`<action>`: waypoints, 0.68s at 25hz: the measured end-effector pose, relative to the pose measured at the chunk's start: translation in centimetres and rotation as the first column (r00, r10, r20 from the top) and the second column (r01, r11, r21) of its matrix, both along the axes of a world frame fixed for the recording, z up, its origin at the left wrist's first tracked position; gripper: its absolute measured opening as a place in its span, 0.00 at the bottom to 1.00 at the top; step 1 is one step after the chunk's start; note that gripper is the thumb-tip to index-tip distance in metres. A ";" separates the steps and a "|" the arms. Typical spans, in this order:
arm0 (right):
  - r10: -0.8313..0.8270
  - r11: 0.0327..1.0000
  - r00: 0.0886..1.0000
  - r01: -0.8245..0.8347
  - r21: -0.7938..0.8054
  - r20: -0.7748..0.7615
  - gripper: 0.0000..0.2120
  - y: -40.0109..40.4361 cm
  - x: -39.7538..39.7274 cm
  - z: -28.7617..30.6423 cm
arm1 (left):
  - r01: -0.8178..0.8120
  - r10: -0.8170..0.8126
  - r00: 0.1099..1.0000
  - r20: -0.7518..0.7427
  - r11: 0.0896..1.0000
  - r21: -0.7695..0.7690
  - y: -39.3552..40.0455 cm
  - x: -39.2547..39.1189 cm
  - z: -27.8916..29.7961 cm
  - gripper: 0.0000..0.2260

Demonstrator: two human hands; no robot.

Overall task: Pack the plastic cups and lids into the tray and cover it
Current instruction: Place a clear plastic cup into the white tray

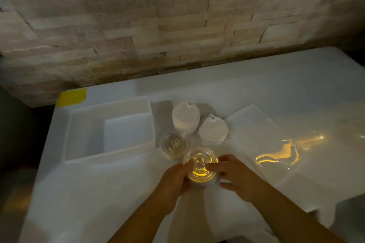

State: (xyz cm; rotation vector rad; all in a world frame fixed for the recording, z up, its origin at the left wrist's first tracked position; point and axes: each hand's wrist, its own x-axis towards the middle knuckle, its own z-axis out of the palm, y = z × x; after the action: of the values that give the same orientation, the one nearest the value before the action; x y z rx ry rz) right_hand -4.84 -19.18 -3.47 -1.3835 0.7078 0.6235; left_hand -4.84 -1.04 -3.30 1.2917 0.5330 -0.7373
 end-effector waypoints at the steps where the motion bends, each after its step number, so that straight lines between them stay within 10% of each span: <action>1: -0.023 1.000 1.000 0.023 0.021 0.017 0.31 0.4 -0.5 0.1 | 0.015 -0.015 1.000 0.005 1.000 -0.006 0.3 -0.3 -0.1 0.15; 17: 0.083 0.988 0.889 -0.133 0.080 0.450 0.27 10.3 2.1 10.0 | 0.126 -0.056 0.821 0.568 0.989 -0.084 12.4 4.1 7.6 0.31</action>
State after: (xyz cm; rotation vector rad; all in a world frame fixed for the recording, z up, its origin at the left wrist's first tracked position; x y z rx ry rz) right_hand -2.70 -8.88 6.53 -1.4037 0.2243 0.4002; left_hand -0.73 11.36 4.27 1.3523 -0.0588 -0.4176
